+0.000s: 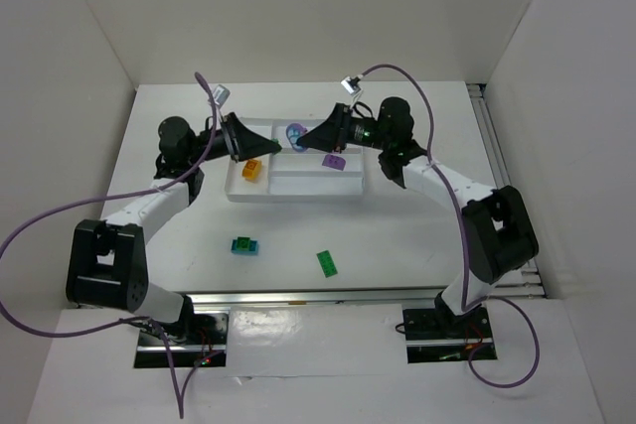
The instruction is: Sort the legos into containers by color
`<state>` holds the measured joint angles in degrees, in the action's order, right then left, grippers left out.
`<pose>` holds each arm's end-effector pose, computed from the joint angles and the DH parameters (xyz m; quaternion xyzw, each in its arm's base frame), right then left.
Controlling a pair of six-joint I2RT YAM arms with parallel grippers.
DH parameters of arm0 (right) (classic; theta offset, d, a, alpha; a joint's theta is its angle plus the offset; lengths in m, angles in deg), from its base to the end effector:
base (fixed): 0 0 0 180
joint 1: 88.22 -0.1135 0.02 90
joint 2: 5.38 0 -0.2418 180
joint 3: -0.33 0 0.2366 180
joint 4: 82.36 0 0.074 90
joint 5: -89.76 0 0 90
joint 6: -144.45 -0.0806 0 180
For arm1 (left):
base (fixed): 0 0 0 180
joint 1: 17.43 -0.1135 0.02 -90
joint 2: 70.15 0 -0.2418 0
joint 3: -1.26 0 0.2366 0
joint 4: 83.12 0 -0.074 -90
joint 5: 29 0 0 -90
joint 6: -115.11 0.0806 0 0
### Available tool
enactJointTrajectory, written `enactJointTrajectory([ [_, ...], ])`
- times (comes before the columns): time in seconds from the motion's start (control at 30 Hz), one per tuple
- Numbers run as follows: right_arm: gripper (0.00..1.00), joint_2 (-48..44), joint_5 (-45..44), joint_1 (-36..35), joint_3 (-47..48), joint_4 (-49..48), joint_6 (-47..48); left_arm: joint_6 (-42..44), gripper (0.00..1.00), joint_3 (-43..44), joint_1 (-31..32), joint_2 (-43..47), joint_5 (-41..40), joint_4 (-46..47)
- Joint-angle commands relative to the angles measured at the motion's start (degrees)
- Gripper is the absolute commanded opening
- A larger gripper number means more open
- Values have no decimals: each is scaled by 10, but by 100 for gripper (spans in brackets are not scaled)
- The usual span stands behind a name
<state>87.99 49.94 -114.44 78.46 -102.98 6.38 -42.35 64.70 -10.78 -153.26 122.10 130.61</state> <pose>0.3203 0.2268 0.3045 -0.1924 0.6580 0.6319 0.3615 0.3130 -0.1075 0.3014 0.0774 0.6598 -0.6587 0.3534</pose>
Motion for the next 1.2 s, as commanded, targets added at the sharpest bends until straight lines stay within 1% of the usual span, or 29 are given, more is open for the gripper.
enactJointTrajectory([
  [0.0,4,-46,-36,36,-9,20,31,42,0,20,-27,25,9,-17],
  [0.1,4,-63,-69,42,-9,69,64,72,0,20,-33,31,15,-63],
  [0.13,4,-64,-69,42,-9,78,69,72,0,20,-39,31,20,-68],
  [0.2,4,-69,-79,47,-9,93,75,96,0,26,-39,31,13,-110],
  [0.23,4,-64,-98,47,-3,116,85,113,0,32,-45,31,8,-142],
  [0.27,4,-47,-114,47,15,202,104,133,0,48,-45,31,0,-176],
  [0.3,4,-38,-132,47,51,241,151,177,0,61,-45,26,-29,-268],
  [0.33,4,-31,-195,36,67,278,171,198,0,72,-45,20,-44,-311],
  [0.37,4,-16,-238,28,84,349,191,217,0,92,-45,20,-62,-349],
  [0.4,4,-7,-279,19,118,379,222,252,0,101,-45,20,-82,-385],
  [0.43,4,3,-369,-1,134,407,230,272,0,110,-37,14,-118,-448],
  [0.47,4,26,-409,-10,161,453,236,325,0,147,-25,14,-195,-500],
  [0.5,4,38,-441,-17,171,469,243,347,0,166,-13,14,-196,-553],
  [0.53,4,49,-478,-23,178,477,243,364,0,179,-3,14,-291,-619],
  [0.57,4,59,-489,-30,184,484,250,373,0,186,5,14,-323,-631],
  [0.63,4,92,-510,-41,207,496,264,373,0,186,10,32,-359,-631],
  [0.67,4,103,-534,-53,216,509,265,373,0,181,10,32,-367,-636],
  [0.77,4,146,-551,-67,247,530,275,381,0,186,18,33,-396,-658],
  [0.83,4,167,-558,-73,252,530,275,389,0,193,37,27,-419,-671],
  [1.0,4,189,-565,-83,246,518,275,383,0,193,75,1,-426,-672],
  [1.03,7,189,-565,-83,246,518,275,378,0,193,82,-6,-432,-671],
  [1.1,7,204,-565,-83,246,518,275,378,0,203,104,-29,-440,-671],
  [1.17,10,204,-554,-83,246,511,275,378,0,209,109,-35,-445,-671],
])
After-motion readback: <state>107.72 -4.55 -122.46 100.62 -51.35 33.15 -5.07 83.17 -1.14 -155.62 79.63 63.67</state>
